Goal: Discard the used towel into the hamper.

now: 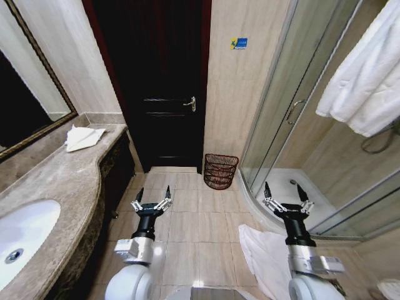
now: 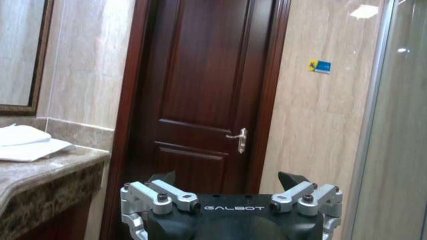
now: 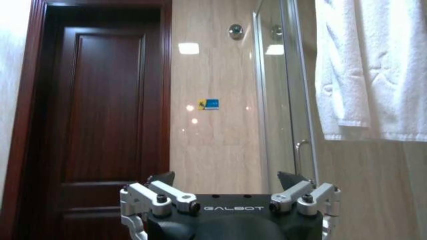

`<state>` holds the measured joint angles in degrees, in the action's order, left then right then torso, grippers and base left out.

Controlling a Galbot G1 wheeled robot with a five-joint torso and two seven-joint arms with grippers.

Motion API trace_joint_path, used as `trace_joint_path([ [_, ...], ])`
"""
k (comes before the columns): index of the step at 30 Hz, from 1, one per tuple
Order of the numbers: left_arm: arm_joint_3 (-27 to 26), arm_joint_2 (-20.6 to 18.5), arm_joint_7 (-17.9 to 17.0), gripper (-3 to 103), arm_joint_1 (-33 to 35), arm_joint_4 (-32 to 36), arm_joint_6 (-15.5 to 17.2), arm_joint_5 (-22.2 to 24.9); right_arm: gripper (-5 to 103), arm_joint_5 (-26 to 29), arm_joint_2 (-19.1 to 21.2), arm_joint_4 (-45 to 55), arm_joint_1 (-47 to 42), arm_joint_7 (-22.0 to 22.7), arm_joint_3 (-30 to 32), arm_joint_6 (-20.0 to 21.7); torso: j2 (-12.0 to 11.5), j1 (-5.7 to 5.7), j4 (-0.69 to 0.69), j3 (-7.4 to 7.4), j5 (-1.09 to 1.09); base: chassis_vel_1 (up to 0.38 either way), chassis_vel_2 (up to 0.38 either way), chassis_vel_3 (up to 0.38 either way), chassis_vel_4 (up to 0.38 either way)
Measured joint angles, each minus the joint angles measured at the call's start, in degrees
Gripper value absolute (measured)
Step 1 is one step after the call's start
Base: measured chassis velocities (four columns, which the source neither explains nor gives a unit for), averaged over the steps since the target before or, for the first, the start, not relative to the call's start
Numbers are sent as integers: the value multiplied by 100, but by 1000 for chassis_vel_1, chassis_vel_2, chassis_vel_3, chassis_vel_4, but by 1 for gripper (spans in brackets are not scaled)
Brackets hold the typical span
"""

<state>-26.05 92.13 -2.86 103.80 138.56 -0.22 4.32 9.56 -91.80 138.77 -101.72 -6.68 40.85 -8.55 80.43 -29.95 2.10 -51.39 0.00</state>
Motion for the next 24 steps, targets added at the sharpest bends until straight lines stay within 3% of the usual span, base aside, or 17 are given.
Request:
trace_joint_path([
  [9, 133, 0, 114, 100, 29, -16, -390, -432, 100, 87, 69, 83, -2, -188, 5, 117, 0, 0, 0, 0, 0, 0, 0, 0, 0],
  [24, 153, 0, 133, 100, -42, -303, -910, -569, 100, -131, -30, 101, -93, -317, -36, -76, 0, -1, -1, 0, -1, -76, 73, 76, -71],
])
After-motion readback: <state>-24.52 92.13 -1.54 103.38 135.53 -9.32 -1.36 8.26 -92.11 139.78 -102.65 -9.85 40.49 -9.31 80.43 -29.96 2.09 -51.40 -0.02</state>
